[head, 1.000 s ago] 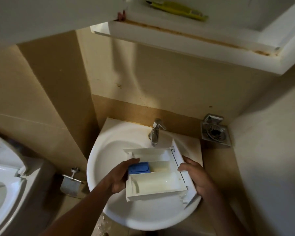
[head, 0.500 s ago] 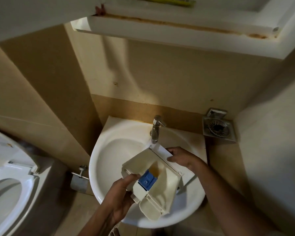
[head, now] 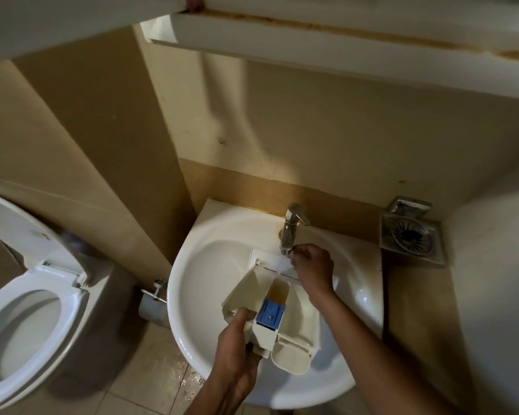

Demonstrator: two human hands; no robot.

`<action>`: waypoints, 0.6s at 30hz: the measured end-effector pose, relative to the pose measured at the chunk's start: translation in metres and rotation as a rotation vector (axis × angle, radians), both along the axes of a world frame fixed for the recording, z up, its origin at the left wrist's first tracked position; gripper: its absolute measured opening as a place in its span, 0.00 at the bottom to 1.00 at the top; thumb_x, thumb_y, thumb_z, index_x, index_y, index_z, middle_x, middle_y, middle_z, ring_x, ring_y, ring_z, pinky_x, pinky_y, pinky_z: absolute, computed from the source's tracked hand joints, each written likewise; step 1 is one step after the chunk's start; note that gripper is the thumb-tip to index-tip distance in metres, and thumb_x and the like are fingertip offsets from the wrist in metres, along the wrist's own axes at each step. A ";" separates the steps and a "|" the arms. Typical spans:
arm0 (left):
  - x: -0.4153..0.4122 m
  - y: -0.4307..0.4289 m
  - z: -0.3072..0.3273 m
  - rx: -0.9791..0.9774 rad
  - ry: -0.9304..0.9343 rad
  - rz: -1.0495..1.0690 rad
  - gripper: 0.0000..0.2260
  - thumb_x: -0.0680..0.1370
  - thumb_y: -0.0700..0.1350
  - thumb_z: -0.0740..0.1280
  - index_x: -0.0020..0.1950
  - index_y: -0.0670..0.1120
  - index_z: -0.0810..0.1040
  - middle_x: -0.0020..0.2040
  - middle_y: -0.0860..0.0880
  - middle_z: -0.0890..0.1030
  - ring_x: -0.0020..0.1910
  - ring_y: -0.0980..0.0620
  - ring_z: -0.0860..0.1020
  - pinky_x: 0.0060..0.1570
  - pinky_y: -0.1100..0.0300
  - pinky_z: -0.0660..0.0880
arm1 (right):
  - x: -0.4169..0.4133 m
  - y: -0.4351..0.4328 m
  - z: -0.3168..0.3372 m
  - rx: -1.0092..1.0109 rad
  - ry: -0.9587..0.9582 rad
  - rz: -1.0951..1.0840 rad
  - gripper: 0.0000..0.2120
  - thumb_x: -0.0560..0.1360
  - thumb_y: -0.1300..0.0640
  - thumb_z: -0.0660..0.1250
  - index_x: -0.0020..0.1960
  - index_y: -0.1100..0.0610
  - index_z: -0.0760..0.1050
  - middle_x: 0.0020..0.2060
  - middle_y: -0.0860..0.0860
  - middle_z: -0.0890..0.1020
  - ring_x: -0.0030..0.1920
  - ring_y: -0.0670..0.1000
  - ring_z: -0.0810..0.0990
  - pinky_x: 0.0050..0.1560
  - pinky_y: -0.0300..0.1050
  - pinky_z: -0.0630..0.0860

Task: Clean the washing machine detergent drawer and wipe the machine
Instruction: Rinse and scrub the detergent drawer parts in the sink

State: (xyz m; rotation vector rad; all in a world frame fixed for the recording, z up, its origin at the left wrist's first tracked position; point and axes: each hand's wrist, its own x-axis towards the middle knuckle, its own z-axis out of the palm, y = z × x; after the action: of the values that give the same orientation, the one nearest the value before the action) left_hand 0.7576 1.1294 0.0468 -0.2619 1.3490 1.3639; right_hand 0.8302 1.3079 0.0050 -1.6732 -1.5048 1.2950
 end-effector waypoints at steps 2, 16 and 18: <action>0.000 -0.002 -0.003 -0.025 -0.016 0.025 0.06 0.77 0.39 0.63 0.49 0.42 0.79 0.40 0.39 0.81 0.38 0.43 0.77 0.39 0.53 0.72 | -0.009 -0.010 0.001 -0.478 0.489 -0.216 0.09 0.78 0.67 0.59 0.44 0.64 0.78 0.38 0.58 0.81 0.38 0.54 0.80 0.45 0.46 0.78; -0.023 -0.020 -0.040 -0.123 -0.257 0.022 0.11 0.77 0.35 0.65 0.59 0.36 0.73 0.54 0.31 0.83 0.53 0.35 0.81 0.67 0.40 0.73 | -0.022 -0.005 -0.054 -1.004 1.236 -0.120 0.06 0.74 0.62 0.60 0.42 0.60 0.75 0.38 0.56 0.79 0.38 0.51 0.79 0.34 0.40 0.78; -0.022 -0.022 -0.042 -0.146 -0.232 -0.001 0.10 0.77 0.36 0.68 0.57 0.35 0.75 0.54 0.30 0.83 0.53 0.34 0.82 0.62 0.40 0.77 | -0.023 -0.005 -0.054 -0.995 1.222 -0.073 0.06 0.75 0.60 0.60 0.42 0.59 0.74 0.38 0.55 0.79 0.38 0.50 0.79 0.35 0.40 0.77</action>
State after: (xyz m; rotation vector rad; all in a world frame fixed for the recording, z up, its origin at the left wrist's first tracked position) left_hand 0.7359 1.1073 0.0047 -0.5022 1.2536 1.1951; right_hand 0.8072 1.3033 -0.0491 -0.8574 -0.0277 2.5262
